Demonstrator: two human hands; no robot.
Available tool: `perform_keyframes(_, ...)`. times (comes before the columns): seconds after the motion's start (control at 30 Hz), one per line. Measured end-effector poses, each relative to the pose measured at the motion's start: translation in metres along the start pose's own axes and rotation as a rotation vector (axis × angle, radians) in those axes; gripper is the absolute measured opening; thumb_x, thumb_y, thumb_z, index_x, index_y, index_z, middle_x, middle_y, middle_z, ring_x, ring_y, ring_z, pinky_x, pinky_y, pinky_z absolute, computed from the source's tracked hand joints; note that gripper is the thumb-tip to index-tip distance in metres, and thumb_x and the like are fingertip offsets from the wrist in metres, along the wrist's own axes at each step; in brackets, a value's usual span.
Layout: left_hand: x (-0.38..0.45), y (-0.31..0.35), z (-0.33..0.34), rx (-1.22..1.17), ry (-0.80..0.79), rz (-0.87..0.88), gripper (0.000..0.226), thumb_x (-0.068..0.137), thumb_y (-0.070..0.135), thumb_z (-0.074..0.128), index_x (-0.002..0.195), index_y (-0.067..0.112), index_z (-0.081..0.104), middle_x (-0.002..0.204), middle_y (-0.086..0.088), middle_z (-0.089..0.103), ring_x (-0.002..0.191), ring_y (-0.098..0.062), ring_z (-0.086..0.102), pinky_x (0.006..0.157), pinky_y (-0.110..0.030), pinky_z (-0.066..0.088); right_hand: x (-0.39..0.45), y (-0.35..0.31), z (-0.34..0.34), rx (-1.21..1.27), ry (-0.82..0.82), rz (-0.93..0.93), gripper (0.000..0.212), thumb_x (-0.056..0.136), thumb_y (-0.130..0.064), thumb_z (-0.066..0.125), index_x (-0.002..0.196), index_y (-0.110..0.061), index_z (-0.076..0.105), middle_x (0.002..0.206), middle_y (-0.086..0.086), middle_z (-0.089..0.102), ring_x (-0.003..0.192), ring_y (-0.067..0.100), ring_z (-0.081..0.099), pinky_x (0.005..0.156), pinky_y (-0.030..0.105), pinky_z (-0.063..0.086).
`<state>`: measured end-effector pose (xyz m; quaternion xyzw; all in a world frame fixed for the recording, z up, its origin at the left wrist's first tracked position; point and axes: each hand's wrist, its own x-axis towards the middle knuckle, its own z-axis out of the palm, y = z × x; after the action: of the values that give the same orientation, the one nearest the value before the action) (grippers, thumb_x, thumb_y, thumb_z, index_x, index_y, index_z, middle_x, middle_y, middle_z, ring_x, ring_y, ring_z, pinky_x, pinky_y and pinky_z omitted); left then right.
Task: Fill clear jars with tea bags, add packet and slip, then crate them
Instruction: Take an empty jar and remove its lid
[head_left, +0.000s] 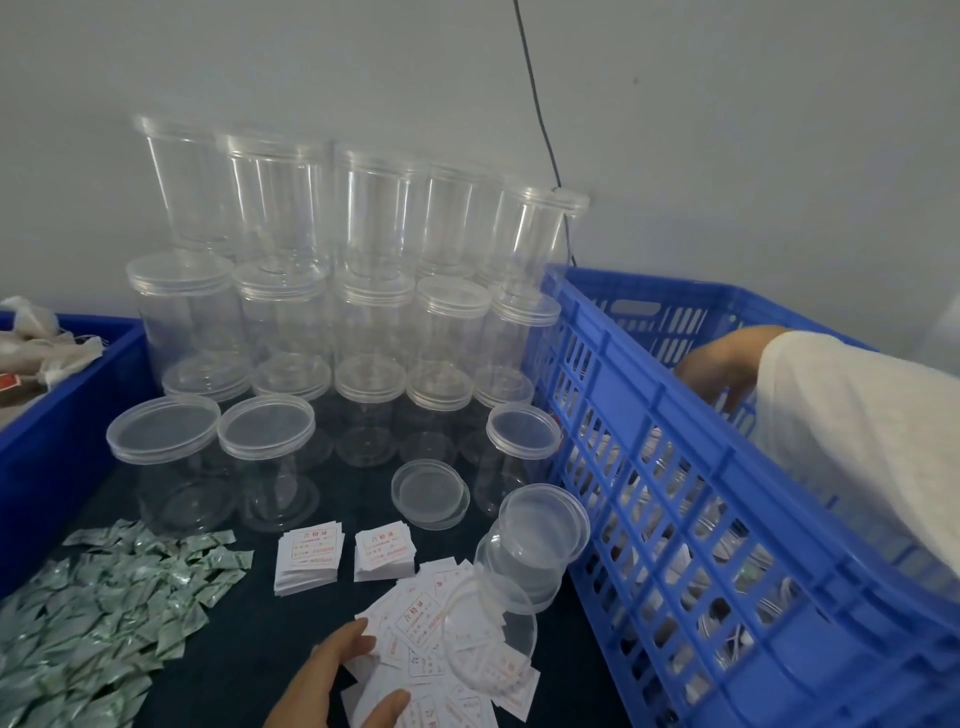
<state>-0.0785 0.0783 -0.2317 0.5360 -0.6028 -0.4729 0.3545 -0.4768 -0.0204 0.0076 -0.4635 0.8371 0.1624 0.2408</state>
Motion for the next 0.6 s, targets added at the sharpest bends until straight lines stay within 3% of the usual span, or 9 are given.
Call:
perform_keyframes(0.07, 0.003, 0.003, 0.001, 0.081, -0.043, 0.023, 0.068, 0.067, 0.017, 0.085, 0.126, 0.02, 0.051, 0.098, 0.016, 0.061, 0.117, -0.015, 0.054, 0.107, -0.027, 0.034, -0.009, 0.006, -0.011, 0.051, 0.058, -0.044, 0.028, 0.098, -0.033, 0.052, 0.126, -0.03, 0.055, 0.138, -0.003, 0.052, 0.12, 0.019, 0.056, 0.096, 0.038, 0.048)
perform_keyframes(0.13, -0.001, 0.001, 0.0, 0.11, -0.05, 0.048, 0.066, 0.067, 0.023, 0.086, 0.123, 0.027, 0.051, 0.098, 0.018, 0.06, 0.11, -0.01, 0.054, 0.106, -0.03, 0.037, -0.018, 0.012, -0.022, 0.047, 0.135, -0.088, 0.03, 0.099, -0.029, 0.05, 0.129, -0.034, 0.054, 0.141, -0.005, 0.049, 0.113, 0.017, 0.059, 0.091, 0.037, 0.051)
perform_keyframes(0.3, -0.001, -0.002, -0.004, 0.099, -0.002, 0.105, 0.06, 0.072, 0.028, 0.082, 0.12, 0.035, 0.047, 0.103, 0.021, 0.061, 0.102, 0.002, 0.054, 0.084, -0.014, 0.038, -0.061, 0.007, -0.048, 0.1, 0.335, -0.193, 0.031, 0.1, -0.028, 0.05, 0.13, -0.033, 0.053, 0.135, -0.001, 0.053, 0.104, 0.021, 0.061, 0.08, 0.03, 0.049)
perform_keyframes(0.4, 0.0, -0.006, -0.006, 0.077, 0.009, 0.123, 0.056, 0.076, 0.027, 0.079, 0.121, 0.034, 0.047, 0.106, 0.021, 0.061, 0.106, 0.002, 0.053, 0.086, -0.015, 0.035, -0.1, -0.017, -0.056, 0.182, 0.528, -0.351, 0.03, 0.099, -0.022, 0.052, 0.128, -0.025, 0.056, 0.126, 0.006, 0.06, 0.098, 0.023, 0.061, 0.087, 0.034, 0.047)
perform_keyframes(0.47, 0.001, -0.007, -0.006, 0.074, 0.002, 0.141, 0.054, 0.079, 0.027, 0.077, 0.122, 0.036, 0.046, 0.108, 0.022, 0.06, 0.104, 0.008, 0.051, 0.084, -0.011, 0.035, -0.134, -0.043, -0.055, 0.225, 0.629, -0.504, 0.024, 0.097, -0.022, 0.056, 0.12, -0.028, 0.06, 0.115, 0.0, 0.065, 0.092, 0.016, 0.065, 0.087, 0.033, 0.048)
perform_keyframes(0.6, 0.002, -0.009, -0.009, 0.066, -0.006, 0.141, 0.051, 0.082, 0.03, 0.074, 0.122, 0.039, 0.043, 0.109, 0.021, 0.059, 0.105, 0.009, 0.051, 0.079, -0.006, 0.038, -0.195, -0.11, -0.038, 0.115, 0.706, -0.749, 0.016, 0.093, -0.036, 0.059, 0.108, -0.041, 0.062, 0.094, -0.02, 0.065, 0.076, -0.006, 0.065, 0.07, 0.019, 0.046)
